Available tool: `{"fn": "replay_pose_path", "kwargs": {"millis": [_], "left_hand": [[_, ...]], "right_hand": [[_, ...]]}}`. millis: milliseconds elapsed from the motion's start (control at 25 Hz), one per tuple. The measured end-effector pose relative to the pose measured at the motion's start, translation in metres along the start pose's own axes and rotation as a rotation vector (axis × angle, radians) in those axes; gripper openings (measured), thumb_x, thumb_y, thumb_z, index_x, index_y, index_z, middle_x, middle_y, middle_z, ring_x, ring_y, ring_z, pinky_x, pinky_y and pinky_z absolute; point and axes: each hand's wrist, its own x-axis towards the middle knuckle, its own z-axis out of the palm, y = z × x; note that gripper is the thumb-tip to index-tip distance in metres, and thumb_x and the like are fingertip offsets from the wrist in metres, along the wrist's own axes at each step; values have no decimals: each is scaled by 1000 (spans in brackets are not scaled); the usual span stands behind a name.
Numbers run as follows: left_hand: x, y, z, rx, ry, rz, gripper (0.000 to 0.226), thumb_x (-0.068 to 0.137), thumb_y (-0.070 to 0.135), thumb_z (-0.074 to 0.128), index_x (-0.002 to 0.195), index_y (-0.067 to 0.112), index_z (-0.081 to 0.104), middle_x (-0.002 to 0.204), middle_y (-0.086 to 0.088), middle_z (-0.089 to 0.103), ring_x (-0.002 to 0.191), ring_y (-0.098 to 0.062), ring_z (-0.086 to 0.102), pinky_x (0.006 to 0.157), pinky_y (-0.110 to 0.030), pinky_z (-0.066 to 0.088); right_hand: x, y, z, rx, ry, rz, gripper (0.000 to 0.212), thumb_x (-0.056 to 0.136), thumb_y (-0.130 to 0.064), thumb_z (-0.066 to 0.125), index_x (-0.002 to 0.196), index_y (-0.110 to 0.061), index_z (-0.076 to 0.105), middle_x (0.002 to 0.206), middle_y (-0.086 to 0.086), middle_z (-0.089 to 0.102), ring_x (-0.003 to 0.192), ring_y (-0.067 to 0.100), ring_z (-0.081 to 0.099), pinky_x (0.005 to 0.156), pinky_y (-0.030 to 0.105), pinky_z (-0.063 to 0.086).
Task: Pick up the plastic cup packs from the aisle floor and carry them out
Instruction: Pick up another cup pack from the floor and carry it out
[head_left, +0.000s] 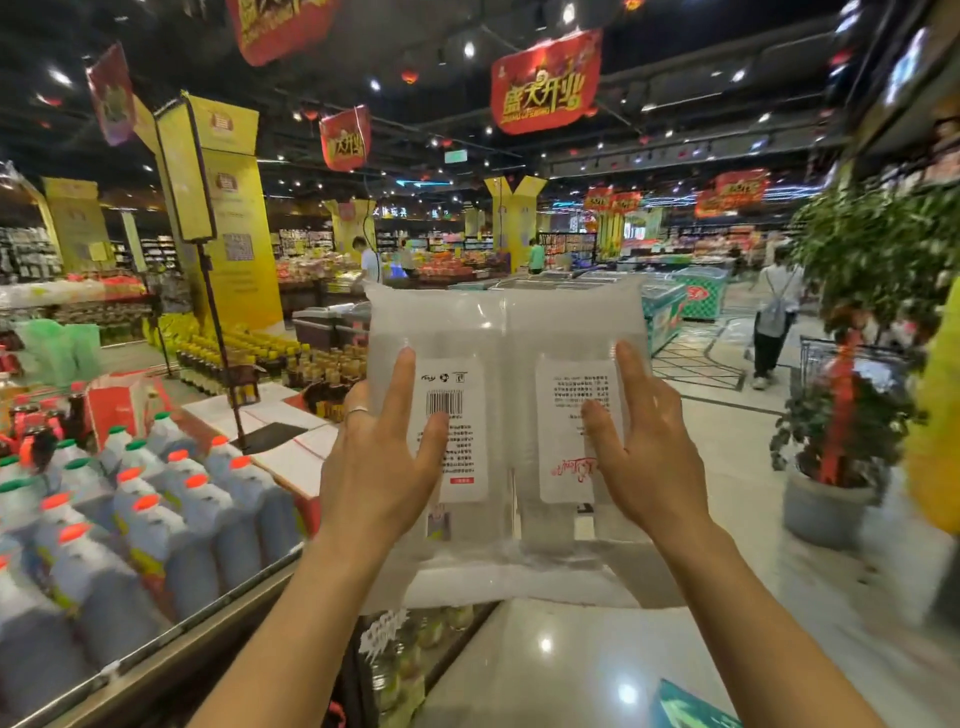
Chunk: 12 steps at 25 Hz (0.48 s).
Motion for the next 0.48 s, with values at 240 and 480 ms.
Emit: {"fn": "replay_pose_path", "kwargs": {"millis": [240,480], "left_hand": [[66,13,105,-118,-54,67,68,95,57,36,153,47,1,150,-10,31,121,-29,50,85,-44,50],[165,5,206,-189,-93,133,68,92,61,32,149,53,-5,151,-15,31,119,-35,53,84,-47,53]], "right_hand": [[57,66,20,-81,52,91,63,98,-54,35,150,-52,-1,153,2,25,122,25,50,88,40,47],[148,113,71,-150,119,130,63,99,-52,37,151,-49,2,153,2,26,119,26,51,85,41,47]]}}
